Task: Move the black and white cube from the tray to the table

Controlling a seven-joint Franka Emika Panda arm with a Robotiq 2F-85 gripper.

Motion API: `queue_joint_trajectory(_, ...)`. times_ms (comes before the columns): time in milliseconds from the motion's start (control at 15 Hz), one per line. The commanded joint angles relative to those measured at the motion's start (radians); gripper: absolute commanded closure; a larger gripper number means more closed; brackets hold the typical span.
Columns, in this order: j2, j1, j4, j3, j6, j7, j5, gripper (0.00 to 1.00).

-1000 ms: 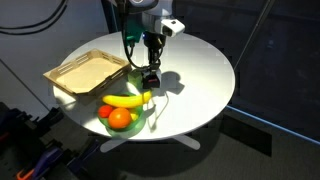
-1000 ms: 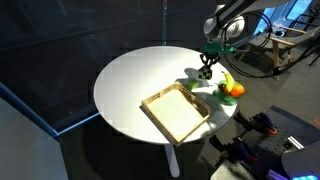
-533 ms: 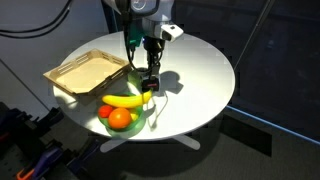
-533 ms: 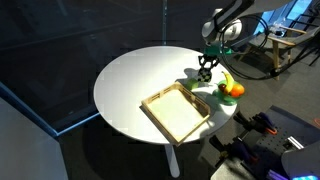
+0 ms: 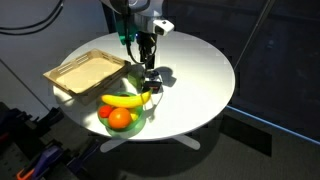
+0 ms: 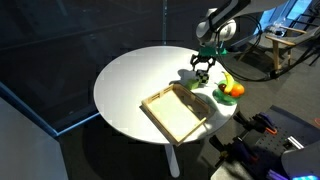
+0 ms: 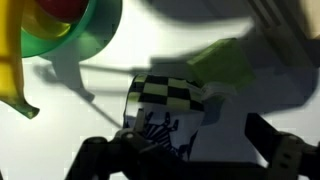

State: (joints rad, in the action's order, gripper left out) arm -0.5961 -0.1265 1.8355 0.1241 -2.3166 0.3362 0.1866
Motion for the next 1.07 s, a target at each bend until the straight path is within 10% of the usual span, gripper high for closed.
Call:
queue_joint_trajectory(0, 0.046, 0.017, 0.013, -0.011, 0.031, -0.043, -0.009, 0.00)
queue_joint_trajectory(1000, 0.198, 0.119, 0.100, -0.074, 0.152, -0.215, -0.130, 0.00)
